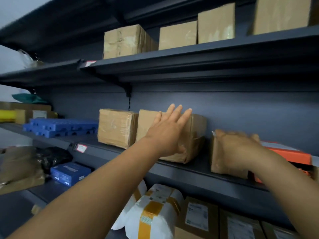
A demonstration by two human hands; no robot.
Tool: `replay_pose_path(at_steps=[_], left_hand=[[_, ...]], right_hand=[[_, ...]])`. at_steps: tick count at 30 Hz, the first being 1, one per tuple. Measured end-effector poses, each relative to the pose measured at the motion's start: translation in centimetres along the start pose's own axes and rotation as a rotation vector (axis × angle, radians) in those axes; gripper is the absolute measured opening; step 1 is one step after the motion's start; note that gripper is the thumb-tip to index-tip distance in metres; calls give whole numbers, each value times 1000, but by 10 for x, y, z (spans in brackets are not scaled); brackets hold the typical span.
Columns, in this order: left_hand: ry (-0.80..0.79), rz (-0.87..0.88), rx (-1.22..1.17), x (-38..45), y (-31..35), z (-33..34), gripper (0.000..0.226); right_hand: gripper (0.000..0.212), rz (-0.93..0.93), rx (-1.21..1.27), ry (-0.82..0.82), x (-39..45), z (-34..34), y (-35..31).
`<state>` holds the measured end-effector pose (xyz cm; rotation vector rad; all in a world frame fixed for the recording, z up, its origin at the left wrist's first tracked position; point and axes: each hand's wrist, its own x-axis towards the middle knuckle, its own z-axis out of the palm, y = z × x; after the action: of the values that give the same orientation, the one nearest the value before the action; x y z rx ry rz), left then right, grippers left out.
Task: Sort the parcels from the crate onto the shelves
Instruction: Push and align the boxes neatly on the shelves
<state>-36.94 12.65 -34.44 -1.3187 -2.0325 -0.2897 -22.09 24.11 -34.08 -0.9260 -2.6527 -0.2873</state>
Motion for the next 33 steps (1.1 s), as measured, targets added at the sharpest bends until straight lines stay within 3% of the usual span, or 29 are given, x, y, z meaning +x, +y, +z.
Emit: replay_pose_path(at_steps=[2,13,23,27,33], left_hand=[[-36,8,18,10,-8,2,110],[-53,-85,10,29,-34,25,93],[-45,-133,12,36,-65,39,89],[-34,-129,15,37,-71,45,91],[-77,-152,-4,33,-67,38,92]], right_hand=[[56,-40,-18,-45,9,-1,1],[53,-79,77,-43,48,8,-42],[42,-98,51,95,74,27,-62],[44,-77,20,150,81,35,-69],[64,-92,49,90,83,35,-67]])
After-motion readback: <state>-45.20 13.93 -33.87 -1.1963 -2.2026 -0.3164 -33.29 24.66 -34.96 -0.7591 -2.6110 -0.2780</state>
